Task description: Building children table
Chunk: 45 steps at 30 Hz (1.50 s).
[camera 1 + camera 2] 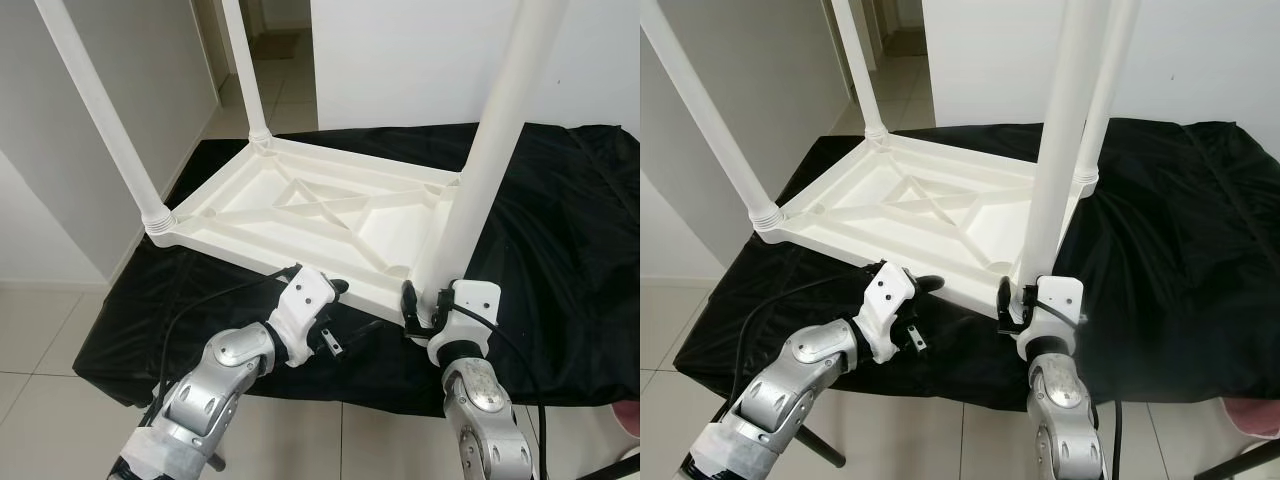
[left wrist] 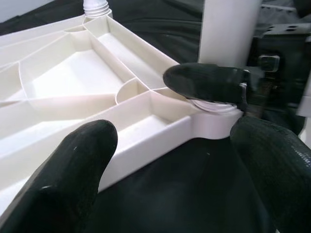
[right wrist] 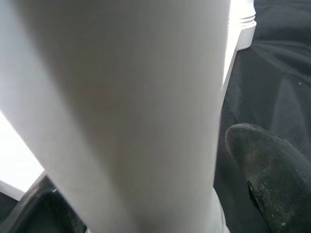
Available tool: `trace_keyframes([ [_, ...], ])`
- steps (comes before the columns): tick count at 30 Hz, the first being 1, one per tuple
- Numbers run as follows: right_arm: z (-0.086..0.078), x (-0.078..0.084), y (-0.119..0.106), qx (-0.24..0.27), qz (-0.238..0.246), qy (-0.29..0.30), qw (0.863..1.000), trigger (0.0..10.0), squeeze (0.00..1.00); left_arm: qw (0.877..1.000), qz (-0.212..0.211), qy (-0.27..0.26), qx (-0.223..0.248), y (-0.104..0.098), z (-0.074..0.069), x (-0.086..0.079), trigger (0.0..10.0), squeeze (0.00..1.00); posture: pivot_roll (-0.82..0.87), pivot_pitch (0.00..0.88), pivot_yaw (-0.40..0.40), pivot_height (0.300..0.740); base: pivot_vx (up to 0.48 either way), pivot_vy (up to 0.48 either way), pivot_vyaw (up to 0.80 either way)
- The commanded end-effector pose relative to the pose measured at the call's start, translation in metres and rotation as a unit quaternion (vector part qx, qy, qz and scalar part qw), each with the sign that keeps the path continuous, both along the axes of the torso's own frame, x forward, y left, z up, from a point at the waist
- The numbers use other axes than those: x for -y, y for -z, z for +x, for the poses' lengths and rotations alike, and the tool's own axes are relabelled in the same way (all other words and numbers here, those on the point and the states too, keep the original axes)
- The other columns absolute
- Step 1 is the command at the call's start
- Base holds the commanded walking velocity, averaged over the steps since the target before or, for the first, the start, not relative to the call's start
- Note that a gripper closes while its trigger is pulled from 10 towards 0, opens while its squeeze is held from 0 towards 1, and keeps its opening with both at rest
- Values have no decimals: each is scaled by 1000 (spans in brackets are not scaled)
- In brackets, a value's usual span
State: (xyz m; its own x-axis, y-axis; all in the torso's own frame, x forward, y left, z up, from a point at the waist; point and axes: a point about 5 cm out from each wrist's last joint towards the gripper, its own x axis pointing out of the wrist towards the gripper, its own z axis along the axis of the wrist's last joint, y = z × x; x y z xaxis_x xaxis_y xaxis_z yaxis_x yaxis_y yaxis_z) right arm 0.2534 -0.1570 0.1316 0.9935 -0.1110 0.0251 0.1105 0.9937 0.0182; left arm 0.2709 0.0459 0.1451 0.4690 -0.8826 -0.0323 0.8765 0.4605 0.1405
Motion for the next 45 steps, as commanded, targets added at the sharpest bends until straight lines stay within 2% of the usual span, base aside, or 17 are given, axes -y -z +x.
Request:
trace_keyframes([
  [1,1,1,2,-8,-6,6,1000,10000,1000,999,6,-36,10,2,6,-2,10000,0,-133,0,104,740,0,0,0],
  [3,1,4,1,-5,-13,8,1000,10000,1000,999,7,-35,12,2,10,1,10000,0,-136,0,103,740,0,0,0],
  [4,1,5,-2,4,-16,9,1000,10000,0,999,8,-29,13,2,12,4,10000,0,-143,0,106,740,0,0,0],
  [6,1,5,-2,4,-16,9,1000,10000,0,999,8,-29,13,2,12,4,10000,0,-143,0,106,740,0,0,0],
  [9,-3,8,-11,41,-11,2,999,10000,0,1000,20,-9,8,5,20,12,10000,0,-158,0,116,740,0,0,0],
  [12,-6,7,-12,48,-6,-11,999,10000,0,1000,24,-4,9,6,22,14,10000,0,-159,0,117,740,0,0,0],
  [16,-19,3,-9,56,1,-58,997,10000,0,999,32,14,20,3,27,21,10000,0,-175,0,130,740,0,0,0],
  [22,-33,8,-7,61,-5,-80,995,10000,0,998,34,34,34,-1,30,27,10000,0,-188,0,137,740,0,0,0],
  [29,-52,14,-4,65,-15,-93,993,10000,0,996,57,56,49,1,39,20,10000,0,-197,7,149,740,0,0,0],
  [33,-60,17,0,58,-23,-111,992,10000,0,994,58,86,44,0,39,18,10000,0,-200,12,160,740,0,0,0],
  [34,-65,24,0,56,-36,-119,991,10000,0,990,69,112,45,1,38,18,10000,0,-202,13,161,740,0,0,0],
  [36,-65,24,0,56,-36,-119,991,10000,0,990,69,112,45,1,38,18,10000,0,-202,13,161,740,0,0,0],
  [39,-67,33,0,57,-46,-123,990,10000,0,987,83,129,42,3,40,13,10000,0,-209,13,167,740,0,0,0],
  [45,-68,34,0,59,-54,-131,988,10000,0,985,96,140,29,8,44,5,10000,0,-210,22,168,740,0,0,0],
])
